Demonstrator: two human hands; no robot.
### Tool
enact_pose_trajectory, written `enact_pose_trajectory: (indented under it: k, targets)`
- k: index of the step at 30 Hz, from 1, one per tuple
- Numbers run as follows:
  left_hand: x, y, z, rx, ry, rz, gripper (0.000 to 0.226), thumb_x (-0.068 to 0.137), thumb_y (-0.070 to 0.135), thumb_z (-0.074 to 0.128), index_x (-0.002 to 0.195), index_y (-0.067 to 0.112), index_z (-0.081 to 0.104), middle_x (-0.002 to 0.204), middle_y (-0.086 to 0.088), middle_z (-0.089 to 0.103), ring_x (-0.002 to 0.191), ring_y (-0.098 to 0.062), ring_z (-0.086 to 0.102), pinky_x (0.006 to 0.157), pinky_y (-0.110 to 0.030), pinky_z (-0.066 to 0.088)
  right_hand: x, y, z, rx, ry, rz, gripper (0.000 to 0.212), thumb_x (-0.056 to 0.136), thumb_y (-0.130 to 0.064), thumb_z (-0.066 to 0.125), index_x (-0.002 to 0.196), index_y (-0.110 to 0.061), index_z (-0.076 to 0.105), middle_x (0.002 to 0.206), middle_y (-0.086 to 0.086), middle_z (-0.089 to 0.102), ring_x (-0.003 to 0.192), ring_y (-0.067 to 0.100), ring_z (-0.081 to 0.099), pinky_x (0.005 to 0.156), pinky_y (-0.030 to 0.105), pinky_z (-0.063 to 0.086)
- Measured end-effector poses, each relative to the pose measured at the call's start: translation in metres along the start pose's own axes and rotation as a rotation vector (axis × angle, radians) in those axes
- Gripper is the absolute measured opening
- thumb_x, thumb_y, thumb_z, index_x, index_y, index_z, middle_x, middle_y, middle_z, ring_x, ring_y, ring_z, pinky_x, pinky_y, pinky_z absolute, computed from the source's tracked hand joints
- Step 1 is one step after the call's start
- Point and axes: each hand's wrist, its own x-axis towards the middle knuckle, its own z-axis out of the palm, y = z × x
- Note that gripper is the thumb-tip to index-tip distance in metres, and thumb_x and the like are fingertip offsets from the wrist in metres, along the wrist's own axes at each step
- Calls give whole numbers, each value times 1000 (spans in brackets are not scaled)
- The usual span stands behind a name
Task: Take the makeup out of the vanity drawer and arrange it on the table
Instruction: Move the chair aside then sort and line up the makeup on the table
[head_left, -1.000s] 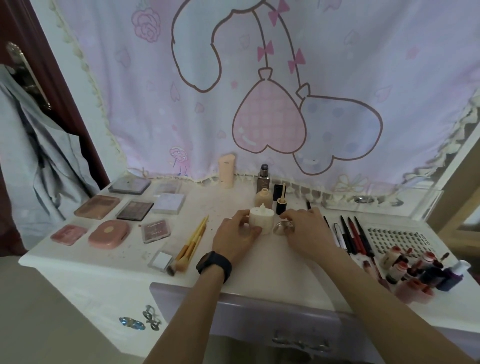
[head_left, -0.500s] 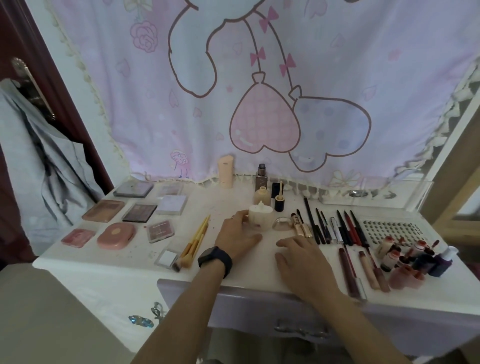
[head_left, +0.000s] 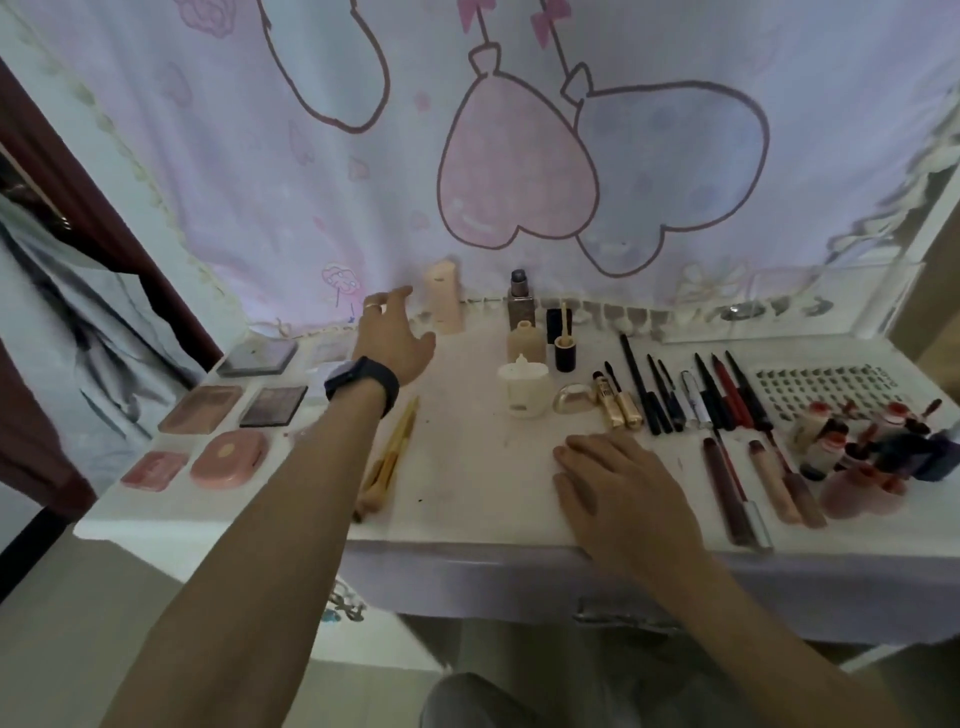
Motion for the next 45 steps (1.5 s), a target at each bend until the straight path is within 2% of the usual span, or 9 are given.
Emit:
enact_pose_trajectory:
  k: [6,10,18,23,27,31,37,41,45]
  targets:
    - [47,7,18,14,-22,19,82,90,24,63,156,37,15,160,-12,14,138,-37,37,109,-49,39,1,-1,1,12,-14,19,46,97,-42,41,124,-19,70,128,1,68,122,23,60,100,38,47]
    - [58,4,30,88,0,62,63,93,26,59,150,30,32,156,-10,24,133,-35,42,103,-46,43,0,-1,0,8,-20,19,41,96,-39,48,125,-18,70,130,1,68,123,23,59,101,40,47]
    - [29,0,23,7,135,25,18,98,38,55,97,21,47,87,-1,59,75,-26,55,64,-36,45,0,-1,1,4,-2,15,42,96,-39,46,123,-17,70,127,3,69,121,24,60,99,41,48]
    - [-11,-5,1,-277,247,-113,17,97,35,58,99,20,50,94,0,62,82,-22,57,66,-30,42,1,0,0,23,-26,30,43,96,-40,46,124,-18,70,128,2,68,122,24,59,100,43,48]
    - [-58,2,-16,-855,282,-308,20,97,25,62,107,10,53,109,-13,66,88,-23,67,82,-36,58,3,-2,-3,44,-95,64,42,100,-40,46,133,-20,64,139,0,61,133,22,50,111,45,41]
    - [-115,14,-15,-1197,255,-381,18,97,19,64,106,7,55,102,-14,68,88,-20,69,69,-23,58,4,-3,-9,-7,-190,41,61,100,-55,22,138,-24,58,144,-5,55,137,17,45,116,38,34]
    - [-180,43,19,-1315,151,-445,17,94,16,67,98,6,55,108,-17,67,91,-24,70,70,-27,59,-3,-6,-14,277,-1,173,61,95,-66,22,126,-28,59,109,-11,62,103,15,58,82,36,50]
    - [-200,56,36,-1326,75,-444,28,92,20,69,106,-2,56,109,-19,68,91,-25,72,72,-29,59,-6,-6,-20,495,75,203,59,91,-79,19,112,-35,53,80,-15,67,69,-1,62,52,12,39]
    - [-207,64,41,-1305,29,-414,29,92,17,69,114,5,53,112,-17,66,90,-23,73,71,-29,60,-4,0,-20,632,43,322,39,97,-62,41,114,-28,53,73,-12,67,64,-5,62,50,12,43]
